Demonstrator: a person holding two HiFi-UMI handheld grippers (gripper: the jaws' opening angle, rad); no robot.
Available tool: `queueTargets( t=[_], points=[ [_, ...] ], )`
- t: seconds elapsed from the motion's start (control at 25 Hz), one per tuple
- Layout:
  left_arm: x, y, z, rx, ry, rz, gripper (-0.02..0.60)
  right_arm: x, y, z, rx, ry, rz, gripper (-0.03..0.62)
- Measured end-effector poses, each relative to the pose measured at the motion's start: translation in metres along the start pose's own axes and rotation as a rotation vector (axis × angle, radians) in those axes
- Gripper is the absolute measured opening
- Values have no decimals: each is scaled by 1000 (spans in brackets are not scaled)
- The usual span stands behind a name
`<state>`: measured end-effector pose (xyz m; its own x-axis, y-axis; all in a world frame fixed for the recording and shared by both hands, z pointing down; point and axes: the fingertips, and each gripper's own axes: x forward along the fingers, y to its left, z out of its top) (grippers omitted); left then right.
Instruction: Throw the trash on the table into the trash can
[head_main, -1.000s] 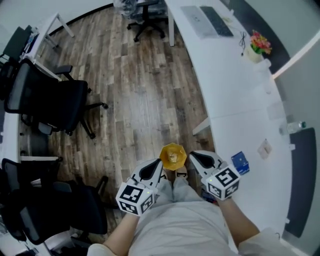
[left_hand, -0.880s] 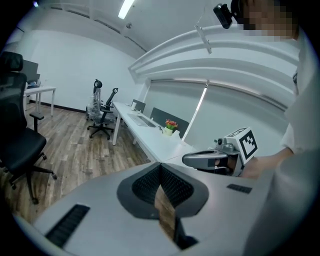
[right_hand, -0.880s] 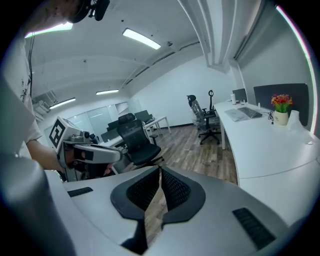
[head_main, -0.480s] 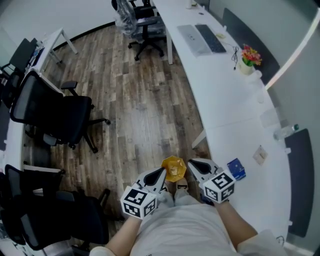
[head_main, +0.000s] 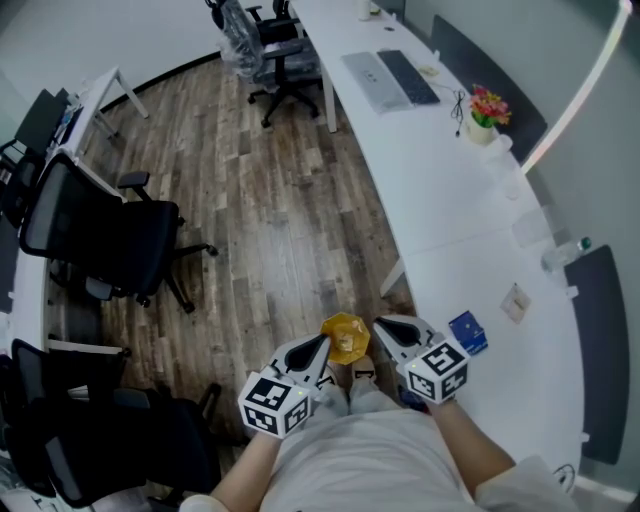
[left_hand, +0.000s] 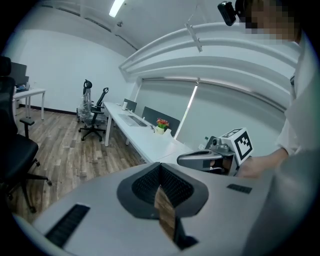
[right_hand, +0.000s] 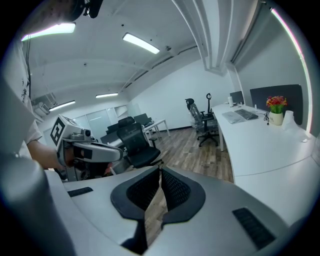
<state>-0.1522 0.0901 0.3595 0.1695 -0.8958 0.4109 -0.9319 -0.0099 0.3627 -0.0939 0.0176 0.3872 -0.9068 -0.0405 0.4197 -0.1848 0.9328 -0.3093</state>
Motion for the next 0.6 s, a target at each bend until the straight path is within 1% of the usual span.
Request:
queueTargets(
  t=[0.16,0.32,0.44,0.6],
  points=[
    [5,-4,4,12,-3,-16,2,-10,-7,3,9,-20,-26,41],
    [19,-18,6,38,10,-71,2,-31,-20,3,29,-49,-91,41],
    [36,-37,7,62,31,-148,2,-58,-35,-1,49,-72,-174,41],
    [65,-71,5,109,72,-269,2,-112,-65,-16,107,-108,-338,41]
  ],
)
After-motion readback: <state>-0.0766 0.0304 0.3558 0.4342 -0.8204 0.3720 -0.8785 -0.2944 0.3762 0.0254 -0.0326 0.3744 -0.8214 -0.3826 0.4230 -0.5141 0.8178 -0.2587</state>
